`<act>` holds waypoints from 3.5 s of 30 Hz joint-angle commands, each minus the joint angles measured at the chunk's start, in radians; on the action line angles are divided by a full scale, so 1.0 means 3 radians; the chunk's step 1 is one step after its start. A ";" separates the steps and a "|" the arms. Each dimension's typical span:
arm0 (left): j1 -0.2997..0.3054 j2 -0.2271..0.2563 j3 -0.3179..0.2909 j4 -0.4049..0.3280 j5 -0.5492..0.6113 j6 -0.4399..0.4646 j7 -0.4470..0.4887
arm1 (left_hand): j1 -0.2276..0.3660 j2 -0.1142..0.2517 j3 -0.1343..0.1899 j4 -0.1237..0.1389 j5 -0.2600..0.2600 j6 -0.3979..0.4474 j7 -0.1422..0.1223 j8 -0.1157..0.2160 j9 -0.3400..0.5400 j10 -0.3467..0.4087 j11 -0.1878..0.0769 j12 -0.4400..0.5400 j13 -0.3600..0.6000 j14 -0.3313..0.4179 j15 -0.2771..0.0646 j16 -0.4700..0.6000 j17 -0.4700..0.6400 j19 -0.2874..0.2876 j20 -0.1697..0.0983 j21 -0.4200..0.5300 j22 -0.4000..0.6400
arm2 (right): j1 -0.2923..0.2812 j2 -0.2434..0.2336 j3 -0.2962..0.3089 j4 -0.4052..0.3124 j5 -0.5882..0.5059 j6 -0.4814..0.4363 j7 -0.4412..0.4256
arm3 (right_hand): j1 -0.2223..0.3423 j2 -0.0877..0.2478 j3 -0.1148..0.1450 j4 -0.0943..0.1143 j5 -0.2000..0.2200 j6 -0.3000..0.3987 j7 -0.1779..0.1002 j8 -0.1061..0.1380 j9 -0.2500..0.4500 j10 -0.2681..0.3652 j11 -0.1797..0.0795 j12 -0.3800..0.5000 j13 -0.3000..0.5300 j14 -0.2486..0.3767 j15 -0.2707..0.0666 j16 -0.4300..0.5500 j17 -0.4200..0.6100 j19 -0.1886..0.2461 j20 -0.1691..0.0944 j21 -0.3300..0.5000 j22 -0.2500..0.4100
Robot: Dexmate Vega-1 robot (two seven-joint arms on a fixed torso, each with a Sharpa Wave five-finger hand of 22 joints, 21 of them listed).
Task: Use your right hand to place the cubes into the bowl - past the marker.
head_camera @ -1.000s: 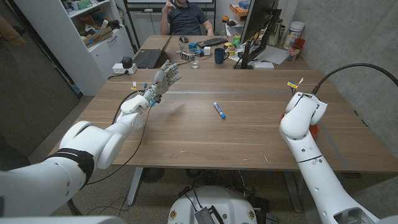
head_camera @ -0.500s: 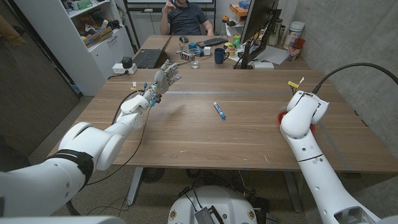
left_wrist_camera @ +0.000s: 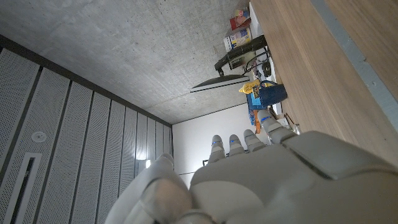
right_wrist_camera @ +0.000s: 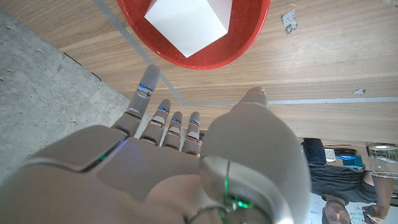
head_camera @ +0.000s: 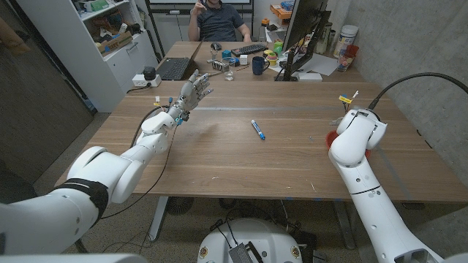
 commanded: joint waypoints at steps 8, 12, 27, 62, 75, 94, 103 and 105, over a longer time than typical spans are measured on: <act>0.0100 0.0058 0.0014 -0.0204 -0.0026 0.0050 0.0054 | 0.0012 0.0039 -0.0005 0.0002 0.0013 0.0013 -0.0005 -0.0010 0.0013 -0.0006 0.0017 0.0020 0.0017 -0.0015 0.0007 0.0022 0.0011 0.0022 0.0016 -0.0006 0.0012 | -0.0131 -0.0142 -0.0041 -0.0192 0.0338 -0.0029 -0.0567 | -0.0031 0.0007 -0.0040 0.0003 0.0042 0.0039 -0.0040 -0.0038 0.0015 0.0033 -0.0006 0.0029 -0.0001 -0.0010 0.0017 0.0031 -0.0011 -0.0037 0.0095 -0.0104 0.0005; 0.0140 0.0084 0.0018 -0.0290 -0.0031 0.0074 0.0076 | 0.0012 0.0039 -0.0006 0.0002 0.0014 0.0013 -0.0005 -0.0010 0.0013 -0.0001 0.0017 0.0022 0.0017 -0.0014 0.0008 0.0022 0.0011 0.0022 0.0016 -0.0006 0.0012 | -0.0128 -0.0175 -0.0064 -0.0202 0.0336 -0.0072 -0.0609 | -0.0039 0.0004 -0.0054 0.0005 0.0053 0.0030 -0.0057 -0.0058 0.0015 0.0048 -0.0012 0.0037 -0.0003 -0.0013 0.0019 0.0033 -0.0016 -0.0051 0.0121 -0.0143 0.0004; 0.0327 0.0196 0.0028 -0.0669 -0.0045 0.0173 0.0243 | 0.0014 0.0040 -0.0011 0.0001 0.0014 0.0013 -0.0003 -0.0010 0.0013 -0.0003 0.0007 0.0021 0.0017 -0.0015 0.0005 0.0021 0.0011 0.0022 0.0015 -0.0010 0.0012 | -0.0192 -0.0330 -0.0118 -0.0307 0.0585 -0.0182 -0.0971 | -0.0049 0.0010 -0.0076 0.0008 0.0075 0.0049 -0.0062 -0.0085 0.0016 0.0089 -0.0016 0.0055 -0.0005 0.0002 0.0024 0.0044 -0.0025 -0.0051 0.0116 -0.0212 0.0005; 0.0536 0.0327 0.0058 -0.1103 -0.0062 0.0271 0.0433 | 0.0016 0.0042 -0.0022 0.0001 0.0015 0.0016 -0.0002 -0.0009 0.0013 -0.0002 0.0011 0.0021 0.0017 -0.0014 0.0007 0.0021 0.0011 0.0023 0.0017 -0.0019 0.0013 | -0.0412 -0.0946 -0.0224 -0.0649 0.1914 -0.0455 -0.2615 | -0.0039 0.0043 -0.0122 0.0000 0.0131 0.0166 -0.0071 -0.0135 0.0023 0.0119 -0.0027 0.0067 -0.0009 -0.0082 0.0076 0.0027 -0.0049 -0.0060 0.0060 -0.0407 0.0007; 0.0582 0.0352 0.0068 -0.1208 -0.0054 0.0288 0.0495 | 0.0016 0.0043 -0.0027 0.0002 0.0016 0.0011 -0.0004 -0.0011 0.0013 0.0001 0.0013 0.0022 0.0017 -0.0015 0.0007 0.0020 0.0011 0.0024 0.0018 -0.0021 0.0013 | -0.0503 -0.1210 -0.0234 -0.0740 0.2575 -0.0429 -0.3473 | -0.0030 0.0040 -0.0148 -0.0008 0.0149 0.0204 -0.0069 -0.0157 0.0026 0.0157 -0.0035 0.0080 -0.0010 -0.0091 0.0089 0.0029 -0.0059 -0.0017 0.0031 -0.0470 0.0009; 0.0702 0.0427 0.0067 -0.1445 -0.0055 0.0334 0.0598 | 0.0016 0.0042 -0.0034 0.0002 0.0016 0.0015 -0.0003 -0.0010 0.0013 -0.0002 0.0016 0.0020 0.0017 -0.0015 0.0009 0.0020 0.0011 0.0025 0.0019 -0.0026 0.0013 | -0.0616 -0.1528 -0.0233 -0.0837 0.3279 -0.0401 -0.4324 | 0.0000 0.0056 -0.0166 -0.0024 0.0172 0.0156 -0.0074 -0.0224 0.0028 0.0160 -0.0041 0.0077 -0.0011 -0.0087 0.0083 0.0035 -0.0067 0.0019 -0.0022 -0.0554 0.0010; 0.0811 0.0505 0.0057 -0.1655 -0.0050 0.0382 0.0696 | 0.0016 0.0043 -0.0037 0.0002 0.0016 0.0017 -0.0005 -0.0009 0.0013 0.0000 0.0016 0.0021 0.0017 -0.0015 0.0008 0.0020 0.0011 0.0026 0.0019 -0.0028 0.0014 | -0.0750 -0.1603 -0.0109 -0.0856 0.3612 -0.0186 -0.4672 | 0.0007 0.0062 -0.0178 -0.0028 0.0181 0.0129 -0.0066 -0.0258 0.0029 0.0143 -0.0043 0.0068 -0.0012 -0.0085 0.0075 0.0038 -0.0070 0.0033 -0.0030 -0.0596 0.0012; 0.0832 0.0521 0.0055 -0.1691 -0.0050 0.0389 0.0713 | 0.0016 0.0043 -0.0038 0.0002 0.0017 0.0015 -0.0004 -0.0010 0.0013 -0.0002 0.0014 0.0020 0.0017 -0.0015 0.0007 0.0020 0.0011 0.0025 0.0020 -0.0028 0.0014 | -0.0777 -0.1607 -0.0067 -0.0861 0.3706 -0.0120 -0.4721 | 0.0006 0.0062 -0.0180 -0.0028 0.0181 0.0135 -0.0067 -0.0258 0.0029 0.0146 -0.0041 0.0070 -0.0012 -0.0084 0.0075 0.0039 -0.0070 0.0033 -0.0033 -0.0602 0.0012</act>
